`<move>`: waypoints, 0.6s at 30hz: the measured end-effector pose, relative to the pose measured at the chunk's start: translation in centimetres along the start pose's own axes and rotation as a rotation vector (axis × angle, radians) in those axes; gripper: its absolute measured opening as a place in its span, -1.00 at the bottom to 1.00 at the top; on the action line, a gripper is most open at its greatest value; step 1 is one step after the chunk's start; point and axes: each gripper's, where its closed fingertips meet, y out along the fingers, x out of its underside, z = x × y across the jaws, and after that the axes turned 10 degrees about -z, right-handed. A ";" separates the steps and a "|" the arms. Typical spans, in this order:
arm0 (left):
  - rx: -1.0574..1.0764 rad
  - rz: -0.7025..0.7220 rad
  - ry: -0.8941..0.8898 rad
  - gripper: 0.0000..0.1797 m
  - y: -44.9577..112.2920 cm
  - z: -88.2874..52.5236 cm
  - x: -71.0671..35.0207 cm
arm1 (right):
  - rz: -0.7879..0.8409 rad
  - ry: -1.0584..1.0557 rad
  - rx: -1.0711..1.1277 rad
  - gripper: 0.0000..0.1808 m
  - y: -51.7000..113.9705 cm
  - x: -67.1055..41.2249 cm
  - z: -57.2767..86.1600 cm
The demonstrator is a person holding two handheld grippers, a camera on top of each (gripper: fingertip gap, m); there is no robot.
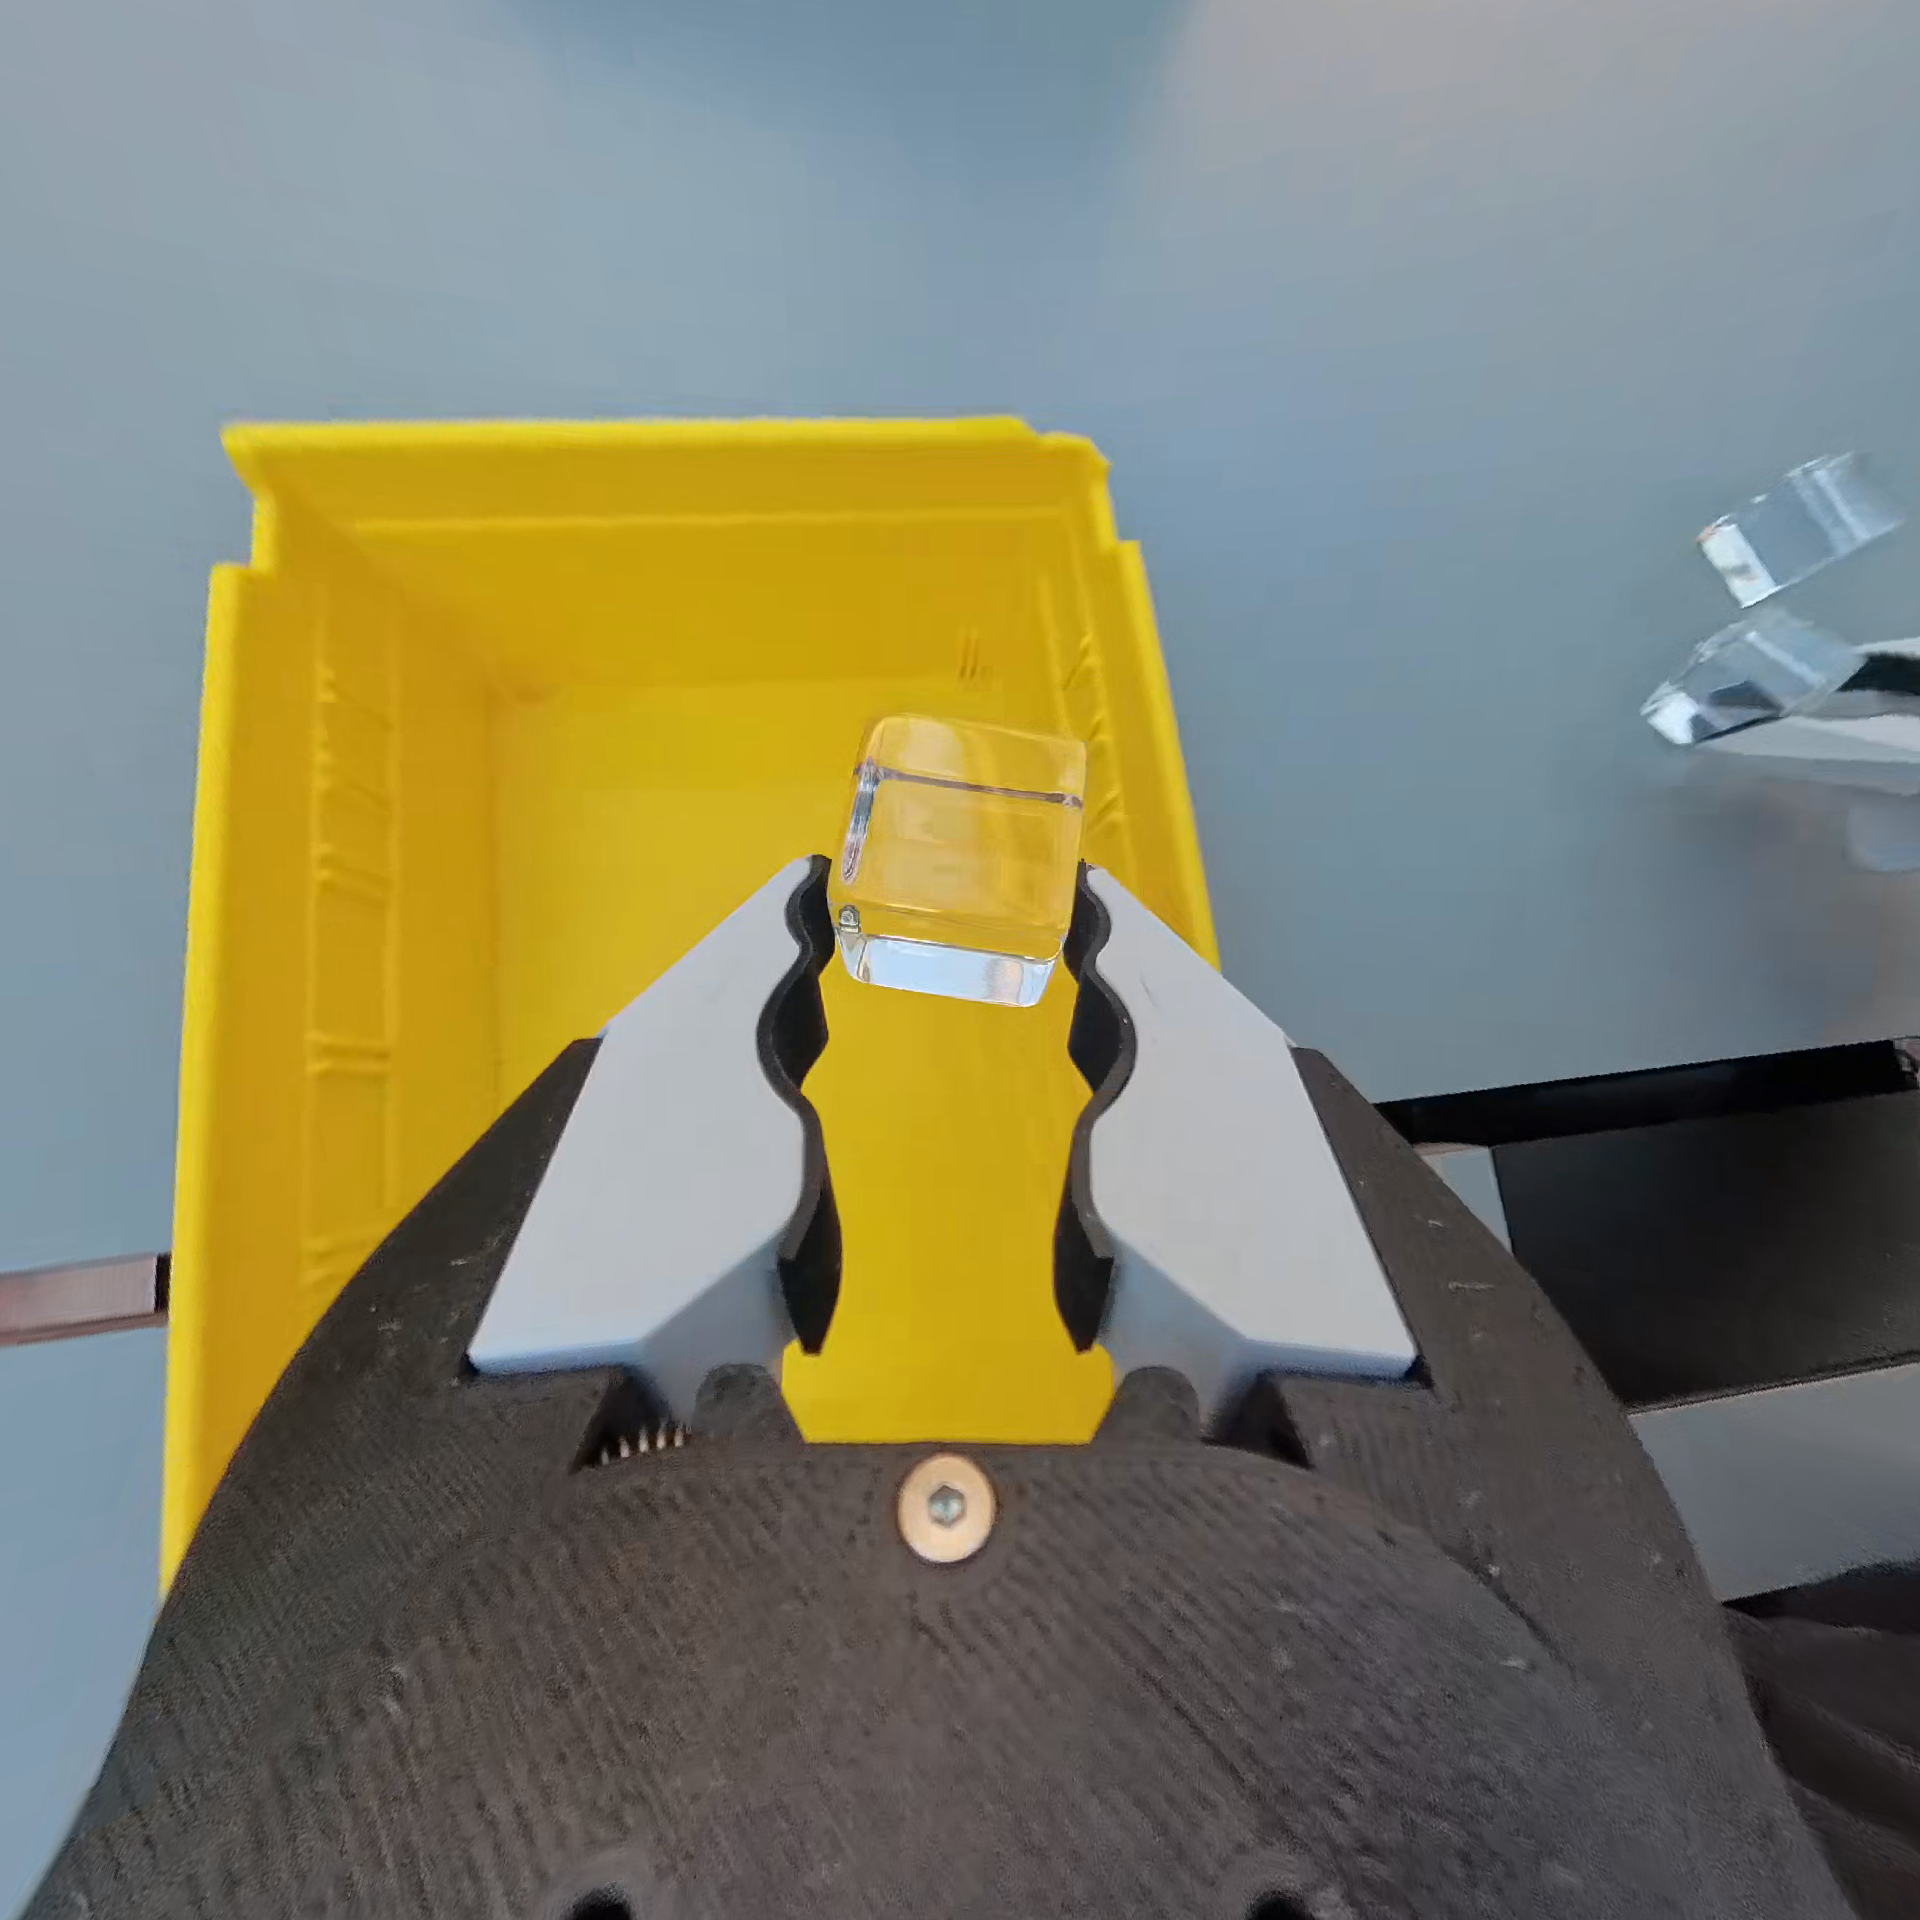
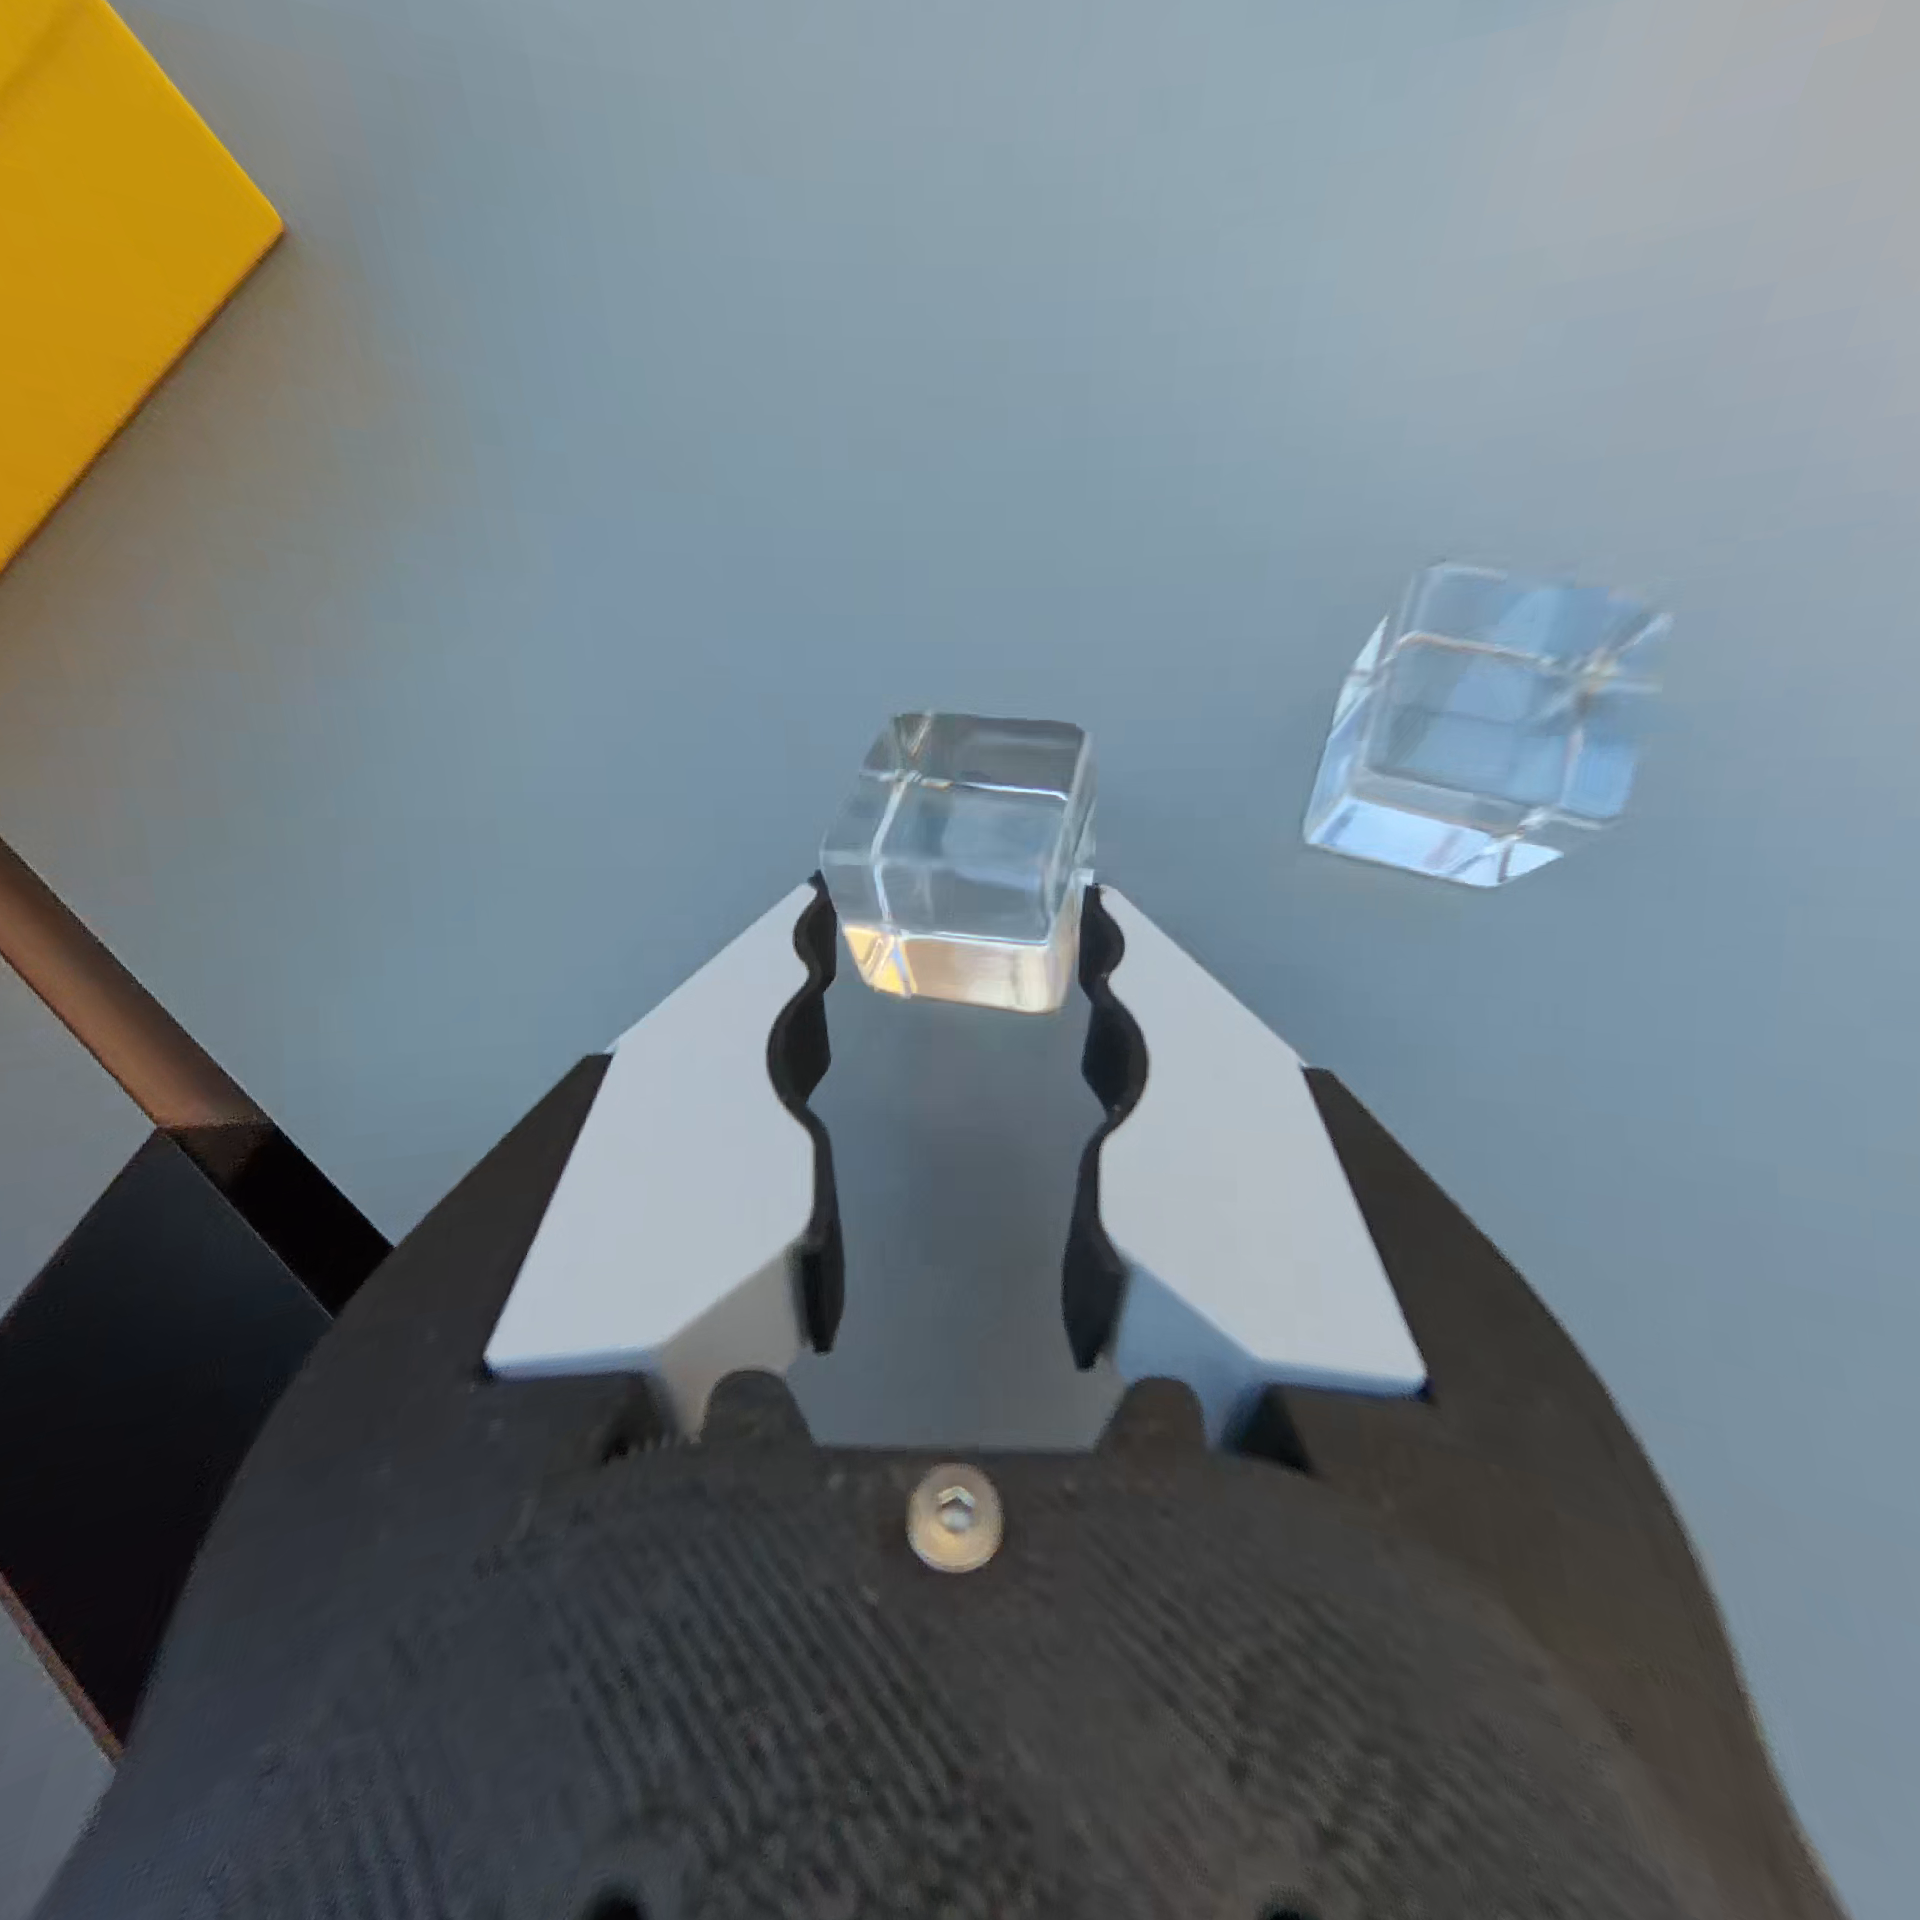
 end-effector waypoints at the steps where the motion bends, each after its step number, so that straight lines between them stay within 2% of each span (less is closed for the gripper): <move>1: -0.005 -0.026 -0.009 -0.52 0.5 -0.7 1.0 | 0.032 0.004 0.003 -0.52 -0.7 -0.7 0.3; 3: -0.006 -0.071 -0.011 -0.52 1.6 -1.2 2.5 | 0.078 0.015 0.036 -0.53 -2.2 -2.1 1.5; 9: 0.044 -0.170 0.000 -0.52 5.1 -0.8 5.3 | 0.081 0.067 0.054 -0.53 -4.2 -3.0 3.8; 18: 0.104 -0.274 0.022 -0.53 7.3 -0.7 8.2 | 0.154 0.097 -0.024 -0.53 -6.2 -5.1 -1.8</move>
